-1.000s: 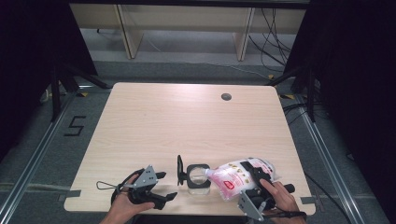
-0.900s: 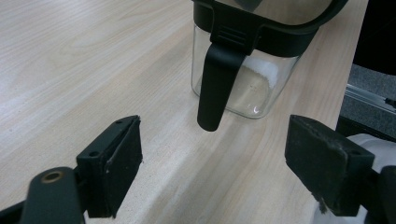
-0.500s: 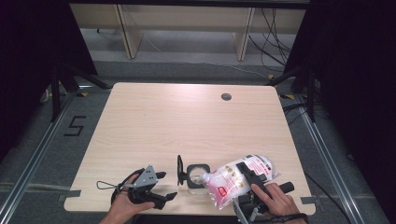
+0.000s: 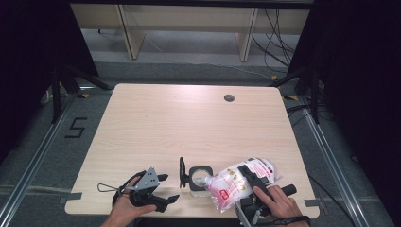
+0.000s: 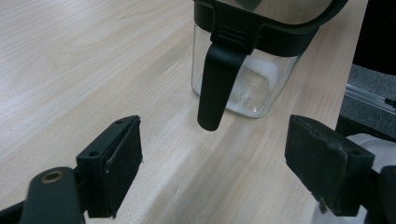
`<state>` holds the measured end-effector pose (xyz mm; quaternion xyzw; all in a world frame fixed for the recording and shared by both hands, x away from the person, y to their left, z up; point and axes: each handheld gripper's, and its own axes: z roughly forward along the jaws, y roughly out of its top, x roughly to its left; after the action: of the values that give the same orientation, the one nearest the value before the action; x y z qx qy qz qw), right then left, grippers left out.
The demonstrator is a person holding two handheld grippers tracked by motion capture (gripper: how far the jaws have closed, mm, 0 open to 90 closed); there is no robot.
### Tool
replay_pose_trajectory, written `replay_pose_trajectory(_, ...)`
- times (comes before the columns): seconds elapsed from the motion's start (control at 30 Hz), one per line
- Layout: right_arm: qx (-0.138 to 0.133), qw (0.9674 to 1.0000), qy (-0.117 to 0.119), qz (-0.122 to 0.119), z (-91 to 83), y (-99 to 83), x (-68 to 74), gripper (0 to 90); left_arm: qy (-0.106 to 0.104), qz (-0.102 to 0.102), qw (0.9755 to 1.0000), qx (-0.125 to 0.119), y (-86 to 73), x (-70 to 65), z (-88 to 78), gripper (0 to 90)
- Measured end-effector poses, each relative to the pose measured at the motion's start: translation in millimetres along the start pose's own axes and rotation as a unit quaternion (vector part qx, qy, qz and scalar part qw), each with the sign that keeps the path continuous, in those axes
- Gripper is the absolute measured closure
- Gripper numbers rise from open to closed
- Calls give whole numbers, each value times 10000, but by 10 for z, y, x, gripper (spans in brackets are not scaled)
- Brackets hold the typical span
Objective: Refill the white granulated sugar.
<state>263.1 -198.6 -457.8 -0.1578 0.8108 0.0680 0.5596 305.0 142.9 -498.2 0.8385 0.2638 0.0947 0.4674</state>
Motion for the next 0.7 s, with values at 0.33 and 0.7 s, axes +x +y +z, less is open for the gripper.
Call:
replay_pose_trajectory(0.33, 141, 9999, -36, -74, -19, 0, 7, 417, 21, 26, 10000, 11, 1, 7, -5, 187)
replay_pose_trajectory(0.7, 65, 9990, -207, -384, -23, 29, -31, 418, 7, 42, 10000, -56, -4, 9, -4, 187)
